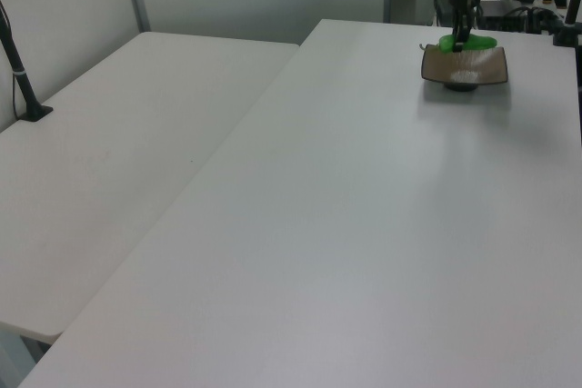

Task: Chili peppers are placed on a ceramic plate
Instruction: 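Lower the chili pepper onto the plate and open the gripper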

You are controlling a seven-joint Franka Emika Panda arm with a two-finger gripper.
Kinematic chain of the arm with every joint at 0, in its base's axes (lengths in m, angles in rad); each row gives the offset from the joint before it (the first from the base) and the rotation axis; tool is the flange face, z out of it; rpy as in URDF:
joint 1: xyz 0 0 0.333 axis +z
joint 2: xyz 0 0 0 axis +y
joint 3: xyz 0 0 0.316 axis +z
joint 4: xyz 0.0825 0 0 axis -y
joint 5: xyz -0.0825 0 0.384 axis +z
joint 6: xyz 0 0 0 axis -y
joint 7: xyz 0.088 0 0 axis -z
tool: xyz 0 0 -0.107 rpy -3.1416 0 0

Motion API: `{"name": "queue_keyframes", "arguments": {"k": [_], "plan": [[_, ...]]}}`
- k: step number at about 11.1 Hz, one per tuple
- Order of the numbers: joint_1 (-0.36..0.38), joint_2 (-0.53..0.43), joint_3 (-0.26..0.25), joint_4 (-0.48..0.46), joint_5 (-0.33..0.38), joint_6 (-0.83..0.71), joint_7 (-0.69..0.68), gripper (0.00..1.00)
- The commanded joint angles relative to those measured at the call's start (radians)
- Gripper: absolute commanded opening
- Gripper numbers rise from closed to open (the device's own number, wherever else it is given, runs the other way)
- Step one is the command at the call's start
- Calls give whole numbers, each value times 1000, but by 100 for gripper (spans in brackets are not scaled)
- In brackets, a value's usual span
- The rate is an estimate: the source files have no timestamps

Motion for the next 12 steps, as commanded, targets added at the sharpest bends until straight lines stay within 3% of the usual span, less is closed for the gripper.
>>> {"name": "queue_keyframes", "arguments": {"k": [1, 5, 8, 10, 12], "plan": [[1, 2, 14, -3, 19, 15, 21, 100], [11, -15, 40, -3, 19, -3, 145, 100], [11, -73, 80, -1, 28, -107, 304, 100], [11, -133, 121, -1, 103, -219, 381, 100], [13, -185, 158, -3, 122, -310, 433, 100]]}}
